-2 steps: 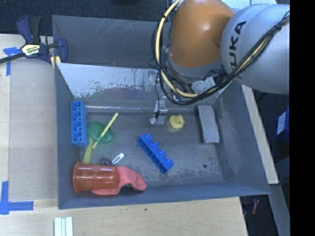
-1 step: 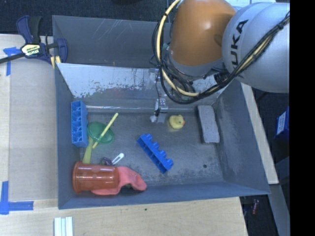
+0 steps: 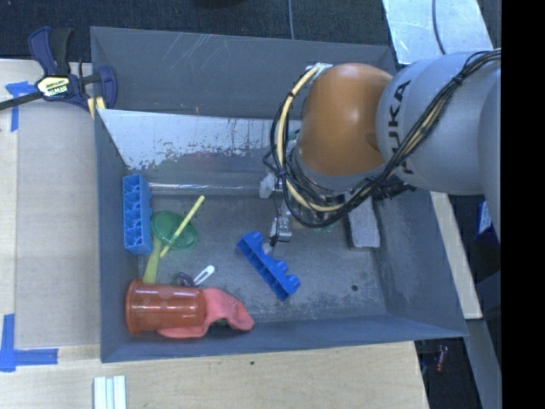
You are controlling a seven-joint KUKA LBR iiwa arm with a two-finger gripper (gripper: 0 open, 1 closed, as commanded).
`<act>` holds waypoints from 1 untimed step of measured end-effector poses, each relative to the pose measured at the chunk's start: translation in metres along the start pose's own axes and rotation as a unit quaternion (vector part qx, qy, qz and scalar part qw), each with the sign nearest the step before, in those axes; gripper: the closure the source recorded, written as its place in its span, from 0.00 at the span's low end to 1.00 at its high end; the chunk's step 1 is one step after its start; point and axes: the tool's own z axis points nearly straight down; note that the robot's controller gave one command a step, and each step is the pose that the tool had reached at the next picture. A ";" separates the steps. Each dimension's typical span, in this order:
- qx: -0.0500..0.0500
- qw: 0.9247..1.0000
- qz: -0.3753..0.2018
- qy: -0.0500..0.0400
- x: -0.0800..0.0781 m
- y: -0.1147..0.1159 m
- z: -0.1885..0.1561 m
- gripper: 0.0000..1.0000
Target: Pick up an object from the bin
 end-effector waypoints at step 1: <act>-0.001 1.000 0.004 -0.003 0.027 -0.039 -0.010 0.00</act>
Offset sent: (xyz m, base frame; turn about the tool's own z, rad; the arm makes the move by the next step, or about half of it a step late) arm -0.0511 -0.0137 -0.0214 0.1403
